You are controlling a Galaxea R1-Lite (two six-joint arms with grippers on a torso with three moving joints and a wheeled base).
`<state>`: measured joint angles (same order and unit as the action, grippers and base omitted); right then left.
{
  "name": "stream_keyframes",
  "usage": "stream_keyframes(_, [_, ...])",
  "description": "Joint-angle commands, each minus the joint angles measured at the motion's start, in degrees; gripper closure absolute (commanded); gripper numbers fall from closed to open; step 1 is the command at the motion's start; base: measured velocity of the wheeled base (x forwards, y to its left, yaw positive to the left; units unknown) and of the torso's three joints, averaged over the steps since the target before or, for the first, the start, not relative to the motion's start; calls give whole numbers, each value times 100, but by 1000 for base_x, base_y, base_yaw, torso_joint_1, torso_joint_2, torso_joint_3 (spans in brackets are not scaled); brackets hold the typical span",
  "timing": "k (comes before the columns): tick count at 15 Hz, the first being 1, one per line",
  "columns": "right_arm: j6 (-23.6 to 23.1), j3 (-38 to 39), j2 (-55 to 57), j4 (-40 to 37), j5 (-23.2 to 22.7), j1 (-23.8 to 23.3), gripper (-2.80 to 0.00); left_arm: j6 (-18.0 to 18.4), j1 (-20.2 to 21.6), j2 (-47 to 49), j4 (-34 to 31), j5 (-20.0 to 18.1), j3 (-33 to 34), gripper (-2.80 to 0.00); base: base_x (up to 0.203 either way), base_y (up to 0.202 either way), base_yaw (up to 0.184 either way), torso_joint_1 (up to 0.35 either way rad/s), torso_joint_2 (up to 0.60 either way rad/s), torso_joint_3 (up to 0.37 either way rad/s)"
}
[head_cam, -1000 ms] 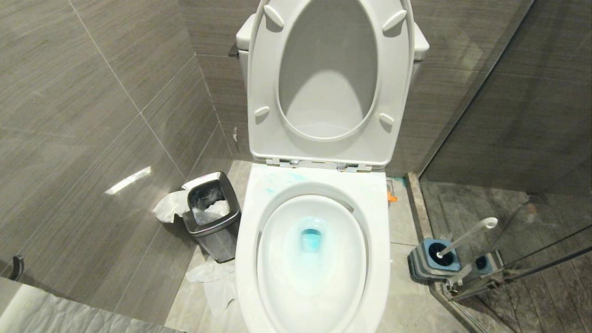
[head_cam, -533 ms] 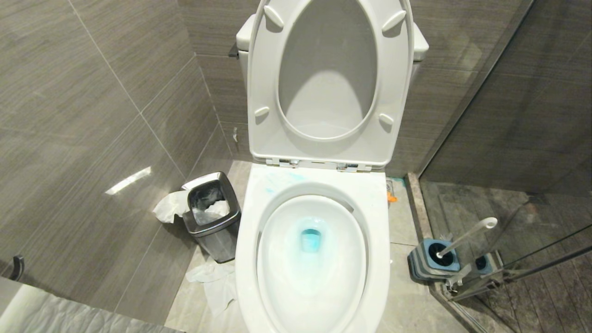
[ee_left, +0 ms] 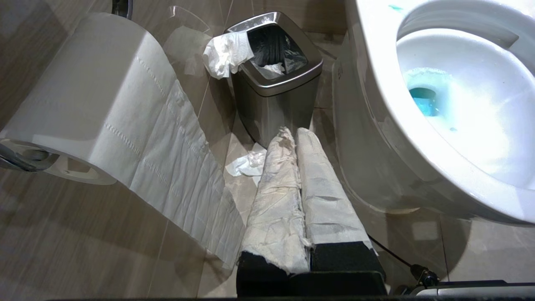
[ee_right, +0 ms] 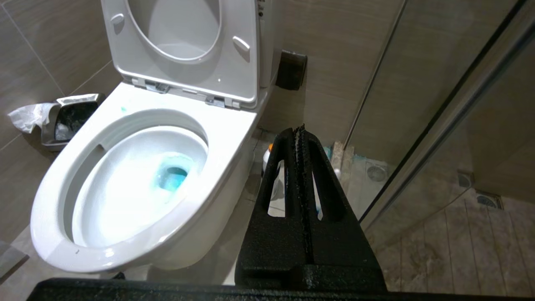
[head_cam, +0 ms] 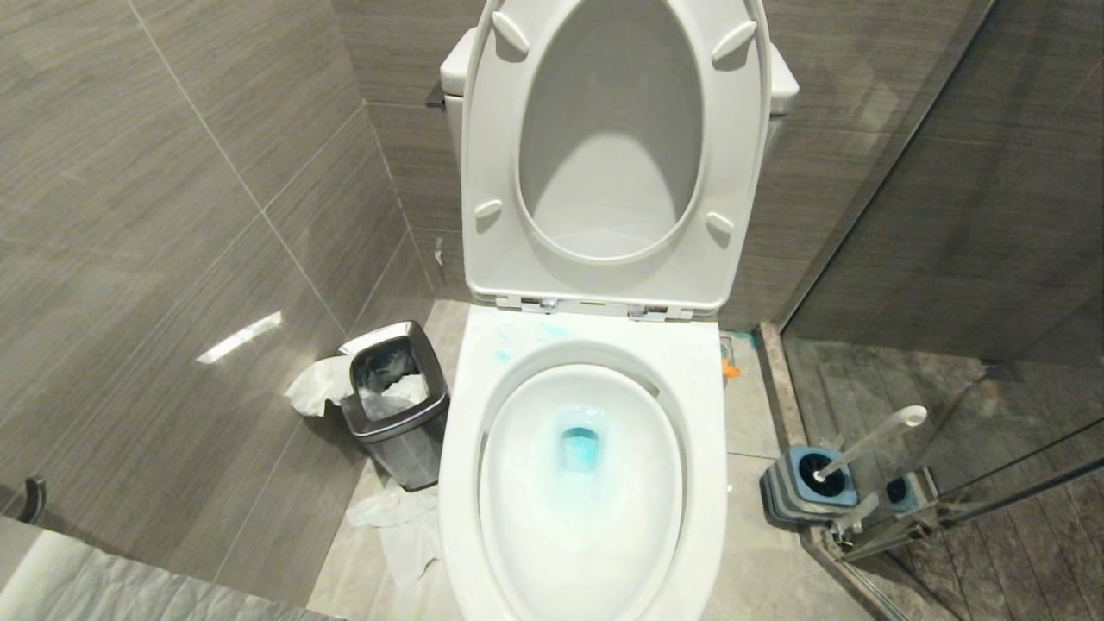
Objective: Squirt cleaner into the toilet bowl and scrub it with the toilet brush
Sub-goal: Flush the toilet
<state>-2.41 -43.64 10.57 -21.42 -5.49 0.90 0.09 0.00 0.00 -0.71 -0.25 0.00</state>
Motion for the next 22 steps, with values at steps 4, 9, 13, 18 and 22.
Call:
stream_keyframes(4, [10, 1122, -799, 10, 16, -17, 0, -1, 0, 9, 0, -2, 9, 0, 0, 0, 0, 0, 0, 0])
stream_keyframes(9, [225, 2545, -1054, 857, 25, -28, 0, -1, 0, 9, 0, -2, 9, 0, 0, 0, 0, 0, 0, 0])
stream_keyframes(13, [223, 3707, -1057, 1844, 458, -29, 0, -1, 0, 9, 0, -2, 9, 0, 0, 0, 0, 0, 0, 0])
stream_keyframes(18, [153, 4364, -1057, 2441, 637, -29, 0, -1, 0, 9, 0, -2, 9, 0, 0, 0, 0, 0, 0, 0])
stream_keyframes(22, [-250, 4364, -1057, 2380, 491, -29, 0, -1, 0, 8, 0, -2, 9, 0, 0, 0, 0, 0, 0, 0])
